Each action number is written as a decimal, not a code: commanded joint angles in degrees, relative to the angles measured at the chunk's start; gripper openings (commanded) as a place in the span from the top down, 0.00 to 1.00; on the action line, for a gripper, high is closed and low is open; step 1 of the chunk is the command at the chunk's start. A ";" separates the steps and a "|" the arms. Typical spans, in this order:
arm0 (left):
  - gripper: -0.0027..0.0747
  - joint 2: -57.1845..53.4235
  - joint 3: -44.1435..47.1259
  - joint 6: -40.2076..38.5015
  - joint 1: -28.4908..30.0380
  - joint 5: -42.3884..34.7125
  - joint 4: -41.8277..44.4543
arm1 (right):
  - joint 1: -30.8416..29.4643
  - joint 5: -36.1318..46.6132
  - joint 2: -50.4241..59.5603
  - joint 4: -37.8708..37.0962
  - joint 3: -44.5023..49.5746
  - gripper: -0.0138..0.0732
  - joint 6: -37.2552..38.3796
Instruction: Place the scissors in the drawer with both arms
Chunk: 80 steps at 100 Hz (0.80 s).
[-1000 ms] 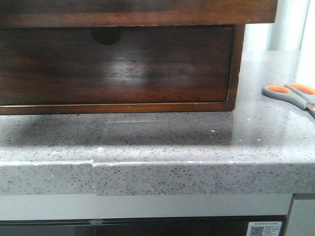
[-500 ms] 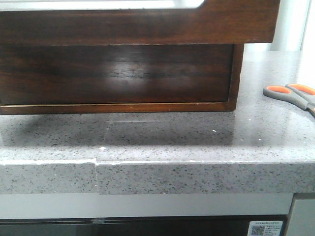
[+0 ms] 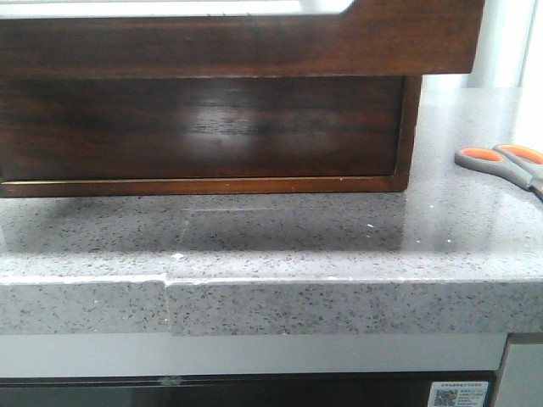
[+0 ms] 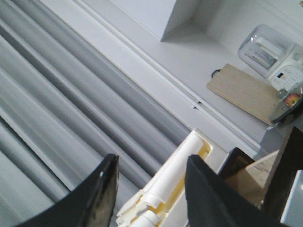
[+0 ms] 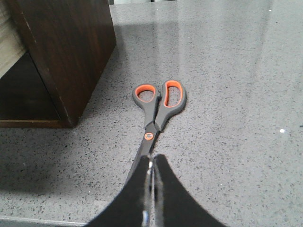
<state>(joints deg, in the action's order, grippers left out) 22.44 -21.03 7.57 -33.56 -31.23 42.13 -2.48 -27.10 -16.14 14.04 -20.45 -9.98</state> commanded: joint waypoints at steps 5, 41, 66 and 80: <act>0.56 -3.55 -1.94 -1.32 -0.30 -1.86 -2.87 | 0.09 4.39 -0.94 -0.07 -1.95 0.92 -0.36; 0.56 -15.39 -1.94 -7.57 -0.30 10.09 -2.87 | 2.99 5.54 -1.52 0.25 -3.86 0.90 -0.36; 0.56 -19.10 -1.94 -7.57 -0.30 14.50 -2.87 | 3.91 5.21 -12.52 0.25 -12.47 0.63 -0.36; 0.56 -19.10 -1.94 -7.57 -0.30 15.01 -2.87 | 4.99 3.03 -21.18 0.25 -17.76 0.53 -0.36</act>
<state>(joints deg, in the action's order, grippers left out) 2.53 -21.16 0.86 -33.56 -14.81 40.87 1.94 -26.74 -31.72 14.04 -33.44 -9.98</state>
